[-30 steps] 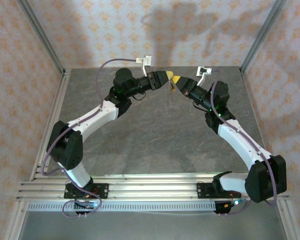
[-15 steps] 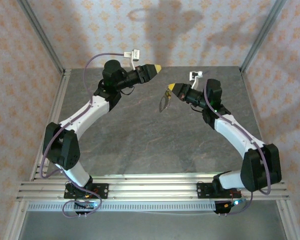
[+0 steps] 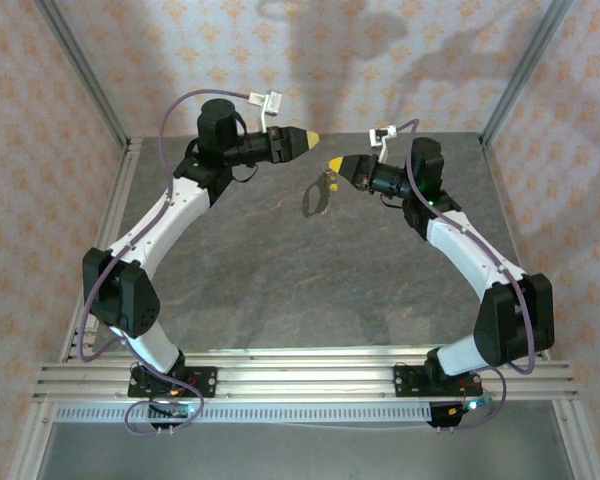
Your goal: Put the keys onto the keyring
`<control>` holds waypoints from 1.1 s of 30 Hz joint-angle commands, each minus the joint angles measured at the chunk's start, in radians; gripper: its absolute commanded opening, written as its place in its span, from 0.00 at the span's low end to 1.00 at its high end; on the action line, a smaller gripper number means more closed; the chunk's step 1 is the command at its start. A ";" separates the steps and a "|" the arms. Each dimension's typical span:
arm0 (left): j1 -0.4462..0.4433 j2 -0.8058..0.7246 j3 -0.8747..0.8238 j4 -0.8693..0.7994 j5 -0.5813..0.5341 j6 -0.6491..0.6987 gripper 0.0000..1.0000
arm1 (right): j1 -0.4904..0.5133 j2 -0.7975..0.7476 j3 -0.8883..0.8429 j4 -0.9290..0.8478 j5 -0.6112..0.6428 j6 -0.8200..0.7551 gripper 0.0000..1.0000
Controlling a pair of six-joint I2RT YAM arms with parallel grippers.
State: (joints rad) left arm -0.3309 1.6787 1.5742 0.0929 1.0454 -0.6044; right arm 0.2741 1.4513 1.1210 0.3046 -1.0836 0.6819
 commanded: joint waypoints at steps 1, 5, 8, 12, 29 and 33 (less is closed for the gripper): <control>0.007 0.022 0.068 -0.112 0.085 0.093 0.47 | -0.004 0.006 0.040 0.020 -0.065 -0.021 0.00; 0.008 0.018 0.041 -0.110 0.108 0.105 0.44 | -0.004 0.003 0.036 0.050 -0.071 -0.006 0.00; 0.009 0.011 0.026 -0.127 0.112 0.138 0.44 | -0.006 -0.001 0.031 0.058 -0.075 -0.005 0.00; 0.009 0.030 0.029 -0.091 0.128 0.117 0.43 | -0.005 0.000 0.027 0.064 -0.076 -0.006 0.00; 0.006 0.081 0.012 0.018 0.154 0.026 0.39 | -0.014 -0.022 0.011 0.135 -0.036 0.042 0.00; 0.001 0.085 0.003 0.040 0.160 0.013 0.38 | -0.014 -0.017 0.015 0.146 -0.030 0.050 0.00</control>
State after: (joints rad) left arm -0.3317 1.7535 1.5932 0.0696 1.1725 -0.5655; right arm 0.2646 1.4521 1.1236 0.3679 -1.1206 0.7177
